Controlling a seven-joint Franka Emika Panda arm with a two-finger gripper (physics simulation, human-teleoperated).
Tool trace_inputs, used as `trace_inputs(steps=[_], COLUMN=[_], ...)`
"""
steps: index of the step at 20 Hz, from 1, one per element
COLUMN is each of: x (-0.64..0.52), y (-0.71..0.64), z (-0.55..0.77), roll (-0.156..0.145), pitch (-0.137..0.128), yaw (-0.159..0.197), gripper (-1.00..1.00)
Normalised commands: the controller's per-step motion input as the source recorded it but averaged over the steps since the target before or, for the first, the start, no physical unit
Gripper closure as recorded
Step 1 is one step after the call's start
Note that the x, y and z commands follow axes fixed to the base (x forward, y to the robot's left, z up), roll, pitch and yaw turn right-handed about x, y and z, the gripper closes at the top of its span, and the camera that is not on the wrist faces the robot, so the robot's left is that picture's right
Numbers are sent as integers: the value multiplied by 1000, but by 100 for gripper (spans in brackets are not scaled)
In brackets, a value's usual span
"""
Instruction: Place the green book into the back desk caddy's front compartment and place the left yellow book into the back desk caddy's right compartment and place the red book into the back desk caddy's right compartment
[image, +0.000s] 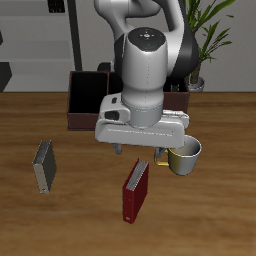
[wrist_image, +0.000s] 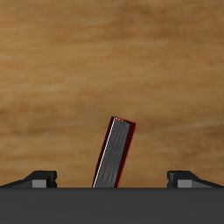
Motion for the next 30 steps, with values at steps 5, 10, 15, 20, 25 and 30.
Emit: trace_inputs(steps=[5, 10, 15, 20, 25, 30], x=[51, 125, 40, -78, 13, -14], y=[25, -99, -141, 63, -79, 19], z=[-341, -191, -142, -161, -260, -293], roll=[14, -24, -19, 13, -37, -37], pitch=[1, 48, 5, -29, -34, -9], yaw=[-74, -36, -33, -1, -43, -18], gripper=[-100, -100, -100, -100, -100, -100])
